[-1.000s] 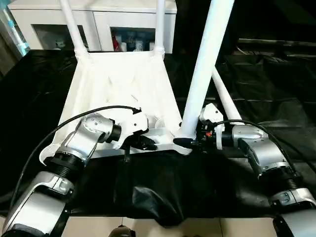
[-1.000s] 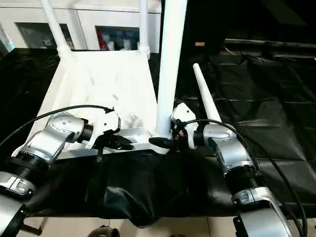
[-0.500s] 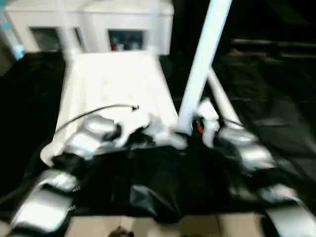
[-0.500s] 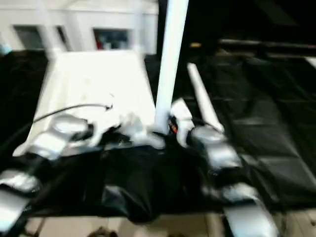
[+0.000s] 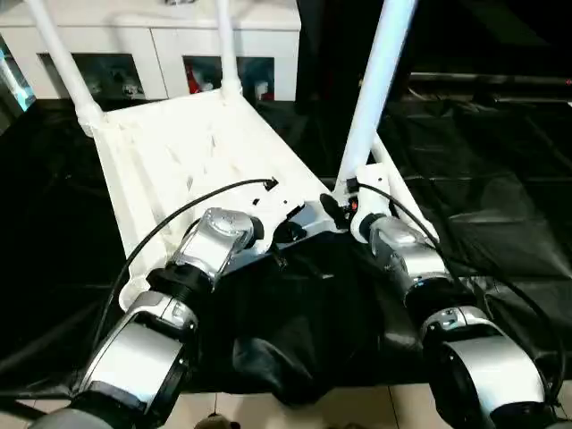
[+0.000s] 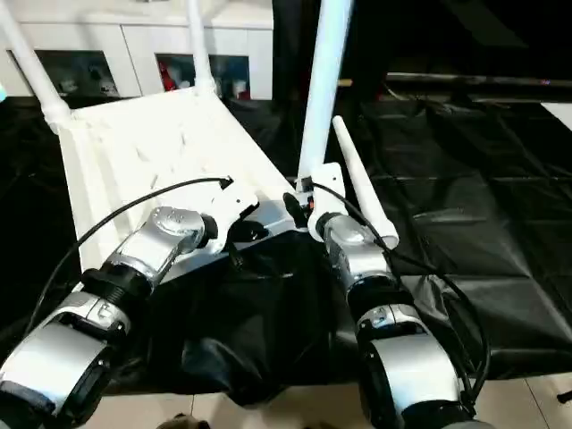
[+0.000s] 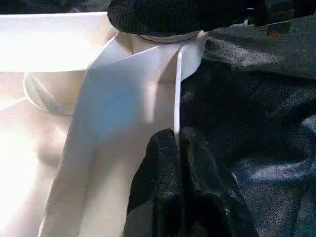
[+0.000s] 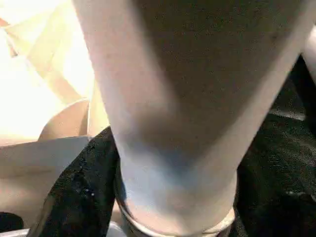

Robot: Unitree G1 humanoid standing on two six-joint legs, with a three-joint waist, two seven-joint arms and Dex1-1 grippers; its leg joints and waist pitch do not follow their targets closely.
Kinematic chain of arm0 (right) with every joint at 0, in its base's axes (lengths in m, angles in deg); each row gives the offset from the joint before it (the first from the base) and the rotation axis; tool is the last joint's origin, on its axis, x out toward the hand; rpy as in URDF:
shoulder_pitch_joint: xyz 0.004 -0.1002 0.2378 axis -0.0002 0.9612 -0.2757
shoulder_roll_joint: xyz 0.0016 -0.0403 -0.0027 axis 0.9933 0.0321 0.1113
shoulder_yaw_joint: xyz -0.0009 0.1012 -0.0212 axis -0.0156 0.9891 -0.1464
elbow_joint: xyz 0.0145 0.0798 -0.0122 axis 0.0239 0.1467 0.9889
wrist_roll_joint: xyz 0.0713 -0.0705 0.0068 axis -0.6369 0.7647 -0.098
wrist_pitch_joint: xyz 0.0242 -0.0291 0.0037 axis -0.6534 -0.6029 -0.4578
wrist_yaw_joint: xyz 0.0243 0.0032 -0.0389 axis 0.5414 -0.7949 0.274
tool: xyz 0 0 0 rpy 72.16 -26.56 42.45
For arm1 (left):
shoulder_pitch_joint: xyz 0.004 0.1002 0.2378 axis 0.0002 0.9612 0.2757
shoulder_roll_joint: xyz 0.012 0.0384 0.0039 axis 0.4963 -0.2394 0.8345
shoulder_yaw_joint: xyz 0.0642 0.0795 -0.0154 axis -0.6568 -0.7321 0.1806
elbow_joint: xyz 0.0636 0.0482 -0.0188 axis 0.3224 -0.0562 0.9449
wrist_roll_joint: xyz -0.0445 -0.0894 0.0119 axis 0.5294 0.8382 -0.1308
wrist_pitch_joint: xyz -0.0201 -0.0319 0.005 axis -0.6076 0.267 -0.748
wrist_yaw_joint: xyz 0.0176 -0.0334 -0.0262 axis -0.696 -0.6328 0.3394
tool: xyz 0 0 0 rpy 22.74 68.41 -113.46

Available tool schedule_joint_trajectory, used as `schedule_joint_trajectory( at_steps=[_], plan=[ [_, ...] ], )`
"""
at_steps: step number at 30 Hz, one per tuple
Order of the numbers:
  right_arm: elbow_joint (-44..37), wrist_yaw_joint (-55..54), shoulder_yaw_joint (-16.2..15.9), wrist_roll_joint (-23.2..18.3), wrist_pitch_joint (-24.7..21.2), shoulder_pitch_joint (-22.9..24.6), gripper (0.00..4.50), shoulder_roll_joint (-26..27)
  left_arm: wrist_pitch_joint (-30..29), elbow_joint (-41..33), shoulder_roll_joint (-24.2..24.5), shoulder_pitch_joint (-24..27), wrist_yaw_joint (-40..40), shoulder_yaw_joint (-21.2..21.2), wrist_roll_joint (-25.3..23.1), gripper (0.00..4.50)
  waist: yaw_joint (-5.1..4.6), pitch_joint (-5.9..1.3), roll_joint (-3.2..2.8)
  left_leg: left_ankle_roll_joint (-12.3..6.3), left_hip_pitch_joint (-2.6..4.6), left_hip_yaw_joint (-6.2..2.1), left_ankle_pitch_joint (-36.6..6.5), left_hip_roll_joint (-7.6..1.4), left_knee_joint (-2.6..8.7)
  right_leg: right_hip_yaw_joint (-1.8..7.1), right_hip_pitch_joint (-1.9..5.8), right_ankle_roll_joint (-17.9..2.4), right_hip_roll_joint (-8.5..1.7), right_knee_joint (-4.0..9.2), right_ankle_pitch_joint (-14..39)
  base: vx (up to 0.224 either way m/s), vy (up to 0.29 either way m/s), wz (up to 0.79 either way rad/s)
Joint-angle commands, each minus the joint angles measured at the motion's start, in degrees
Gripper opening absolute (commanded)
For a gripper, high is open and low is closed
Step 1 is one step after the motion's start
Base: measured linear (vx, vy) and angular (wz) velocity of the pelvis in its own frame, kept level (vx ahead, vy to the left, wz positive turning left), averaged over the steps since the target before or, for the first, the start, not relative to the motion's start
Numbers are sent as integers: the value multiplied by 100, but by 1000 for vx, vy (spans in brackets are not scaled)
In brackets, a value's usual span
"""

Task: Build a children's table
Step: Rotate leg to tighten

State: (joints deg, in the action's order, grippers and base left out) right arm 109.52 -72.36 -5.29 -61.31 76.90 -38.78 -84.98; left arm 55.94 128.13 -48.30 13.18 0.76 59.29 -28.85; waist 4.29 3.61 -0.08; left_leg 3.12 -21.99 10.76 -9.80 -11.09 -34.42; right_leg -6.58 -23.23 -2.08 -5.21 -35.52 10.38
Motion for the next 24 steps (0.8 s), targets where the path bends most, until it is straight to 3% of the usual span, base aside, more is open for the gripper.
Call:
schedule_joint_trajectory(
  at_steps=[1,5,7,10,13,16,20,24],
  plan=[
    [93,796,-303,-102,15,29,353,416,303,-162,-20,-140,96,71,49,0,11,-462,36,-312,79,-101,-975,-230,373,358,361,-1147,-430,447,973,0,0,0],
    [36,1400,-426,-25,131,43,373,231,565,-242,82,-79,-292,29,93,0,-22,-470,25,-395,67,-101,-954,-228,356,354,374,-1208,-430,436,898,0,0,0],
    [-239,2060,-650,36,166,207,373,-31,735,-346,206,-7,-669,-14,145,0,-33,-475,21,-442,66,-103,-857,-237,353,354,375,-1271,-423,410,725,0,0,0],
    [-683,2980,-976,119,245,483,373,-469,998,-558,430,140,-1336,-121,253,0,1,-489,5,-605,66,-95,-724,-262,339,347,384,-1349,-414,366,396,0,0,0],
    [-1147,3791,-1168,121,224,733,373,-973,1218,-862,739,345,-2118,-290,365,0,40,-489,4,-640,78,-94,-734,-278,334,338,384,-1394,-410,358,368,0,0,0],
    [-1314,4173,-1165,109,233,786,373,-1239,1383,-967,943,444,-2558,-358,414,0,95,-476,-14,-592,100,-74,-861,-291,339,355,348,-1413,-419,377,527,0,0,0],
    [-1449,4532,-1130,40,150,786,373,-1434,1463,-1083,1120,526,-2972,-362,465,0,164,-456,-11,-367,126,-78,-1087,-307,375,364,327,-1306,-423,409,933,0,0,0],
    [-1600,4738,-1206,9,43,833,360,-1535,1513,-1119,1213,563,-3105,-354,471,0,198,-466,-1,-324,129,-71,-1032,-301,374,379,324,-1266,-426,392,887,0,0,0]
  ],
)
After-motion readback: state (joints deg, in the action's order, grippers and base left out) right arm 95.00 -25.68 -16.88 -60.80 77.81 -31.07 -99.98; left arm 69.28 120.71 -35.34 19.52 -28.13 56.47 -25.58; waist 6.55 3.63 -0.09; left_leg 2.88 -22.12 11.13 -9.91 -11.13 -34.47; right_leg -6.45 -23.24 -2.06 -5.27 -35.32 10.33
